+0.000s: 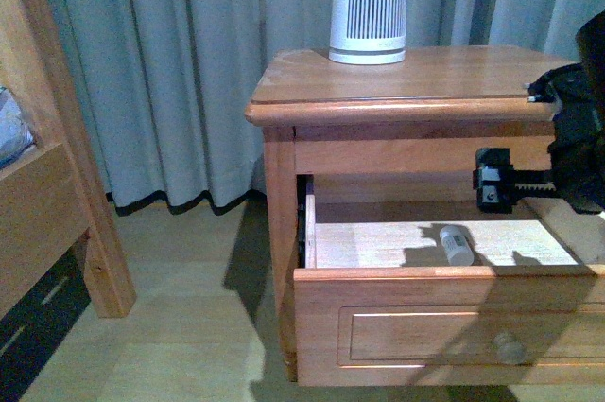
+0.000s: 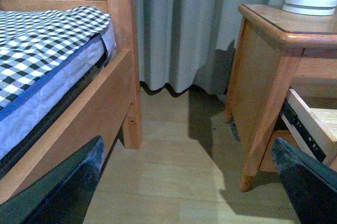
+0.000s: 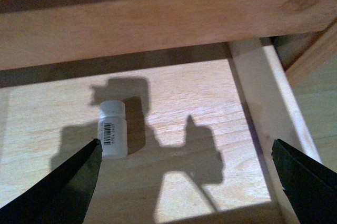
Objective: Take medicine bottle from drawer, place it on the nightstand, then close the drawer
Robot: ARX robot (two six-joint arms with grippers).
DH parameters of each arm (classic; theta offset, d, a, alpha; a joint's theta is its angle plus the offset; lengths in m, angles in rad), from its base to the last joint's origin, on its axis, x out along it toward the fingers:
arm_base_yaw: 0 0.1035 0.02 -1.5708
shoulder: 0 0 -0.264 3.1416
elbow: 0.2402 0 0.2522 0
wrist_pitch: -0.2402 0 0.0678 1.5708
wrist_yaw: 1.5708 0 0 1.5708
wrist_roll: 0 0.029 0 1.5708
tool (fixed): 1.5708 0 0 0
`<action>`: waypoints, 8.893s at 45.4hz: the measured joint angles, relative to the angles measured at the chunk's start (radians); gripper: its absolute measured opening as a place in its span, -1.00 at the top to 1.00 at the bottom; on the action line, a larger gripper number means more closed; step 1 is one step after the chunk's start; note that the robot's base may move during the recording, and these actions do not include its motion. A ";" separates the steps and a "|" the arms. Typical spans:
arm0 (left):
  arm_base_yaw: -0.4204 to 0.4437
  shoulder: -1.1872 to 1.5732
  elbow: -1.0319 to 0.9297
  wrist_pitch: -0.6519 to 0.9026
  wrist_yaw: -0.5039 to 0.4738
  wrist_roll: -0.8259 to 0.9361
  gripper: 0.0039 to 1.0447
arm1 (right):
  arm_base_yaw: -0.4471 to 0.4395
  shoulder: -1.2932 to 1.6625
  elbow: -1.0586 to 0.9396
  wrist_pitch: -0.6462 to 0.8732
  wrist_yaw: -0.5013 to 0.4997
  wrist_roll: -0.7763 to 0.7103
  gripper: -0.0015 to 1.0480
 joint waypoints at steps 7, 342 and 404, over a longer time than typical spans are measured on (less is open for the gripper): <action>0.000 0.000 0.000 0.000 0.000 0.000 -0.88 | 0.020 0.091 0.039 0.044 0.010 -0.006 -0.87; 0.000 0.000 0.000 0.000 0.001 0.000 -0.88 | 0.182 -1.796 -1.005 -0.302 0.190 -0.053 -0.87; 0.000 0.000 0.000 0.000 0.002 0.000 -0.88 | -0.084 -1.918 -1.078 -0.214 -0.264 -0.164 -0.32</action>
